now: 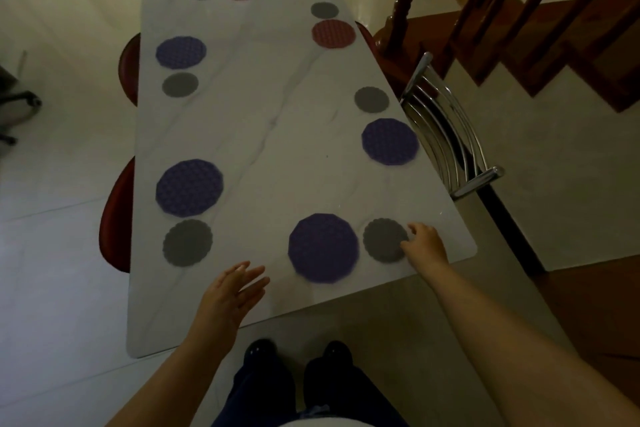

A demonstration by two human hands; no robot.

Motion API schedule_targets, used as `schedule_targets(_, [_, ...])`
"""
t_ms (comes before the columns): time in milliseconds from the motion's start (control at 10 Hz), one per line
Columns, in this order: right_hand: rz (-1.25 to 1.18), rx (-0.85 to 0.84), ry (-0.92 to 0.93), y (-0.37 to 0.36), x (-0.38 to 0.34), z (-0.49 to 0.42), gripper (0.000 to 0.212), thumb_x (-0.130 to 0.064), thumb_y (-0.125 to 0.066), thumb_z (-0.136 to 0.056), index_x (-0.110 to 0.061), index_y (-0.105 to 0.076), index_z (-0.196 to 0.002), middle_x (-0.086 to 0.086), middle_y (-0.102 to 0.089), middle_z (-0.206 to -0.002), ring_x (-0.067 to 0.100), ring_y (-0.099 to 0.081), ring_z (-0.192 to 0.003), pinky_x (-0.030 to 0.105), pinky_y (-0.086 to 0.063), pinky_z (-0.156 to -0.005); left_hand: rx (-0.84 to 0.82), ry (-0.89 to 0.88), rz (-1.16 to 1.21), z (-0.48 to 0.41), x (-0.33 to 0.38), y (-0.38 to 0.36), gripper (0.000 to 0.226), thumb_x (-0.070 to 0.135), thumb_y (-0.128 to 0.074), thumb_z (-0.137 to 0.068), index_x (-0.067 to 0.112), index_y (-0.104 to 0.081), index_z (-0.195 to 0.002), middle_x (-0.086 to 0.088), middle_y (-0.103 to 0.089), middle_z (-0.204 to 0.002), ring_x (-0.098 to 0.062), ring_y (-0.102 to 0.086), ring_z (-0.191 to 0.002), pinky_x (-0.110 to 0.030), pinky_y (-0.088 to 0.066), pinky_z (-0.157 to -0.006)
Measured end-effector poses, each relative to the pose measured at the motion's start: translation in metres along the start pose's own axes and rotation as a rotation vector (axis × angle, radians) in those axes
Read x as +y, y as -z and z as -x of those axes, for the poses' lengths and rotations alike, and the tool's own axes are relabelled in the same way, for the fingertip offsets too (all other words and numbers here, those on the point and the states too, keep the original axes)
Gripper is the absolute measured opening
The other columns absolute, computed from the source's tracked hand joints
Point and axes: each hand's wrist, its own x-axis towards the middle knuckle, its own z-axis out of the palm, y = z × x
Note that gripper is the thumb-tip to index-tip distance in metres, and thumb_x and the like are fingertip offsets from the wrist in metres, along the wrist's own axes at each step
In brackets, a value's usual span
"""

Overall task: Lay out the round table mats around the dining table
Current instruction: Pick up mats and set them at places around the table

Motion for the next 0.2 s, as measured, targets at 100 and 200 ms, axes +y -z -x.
schedule_targets(100, [0.028,0.027,0.002,-0.0007,0.0000,0.0036,0.042,-0.016,-0.059,-0.087,-0.008,-0.050,-0.128,0.016,-0.050,-0.130,0.033,-0.055,-0.110,0.041,-0.050,-0.090,0.017,0.021,0.022,0.0016,0.0048,0.0024,0.022,0.017,-0.041,-0.100,0.009,-0.053,-0.116,-0.016,-0.064,-0.111,-0.032,-0.062,-0.101,-0.041,-0.047,-0.089])
schedule_targets(200, [0.017,0.077,0.060,-0.0057,-0.0077,0.0120,0.031,-0.025,-0.055,-0.091,-0.008,-0.056,-0.117,0.015,-0.054,-0.120,0.030,-0.056,-0.103,0.041,-0.051,-0.086,0.037,0.037,0.023,-0.0011,0.0062,0.0066,0.021,0.019,-0.040,-0.100,0.010,-0.054,-0.112,-0.016,-0.065,-0.109,-0.032,-0.062,-0.100,-0.041,-0.047,-0.088])
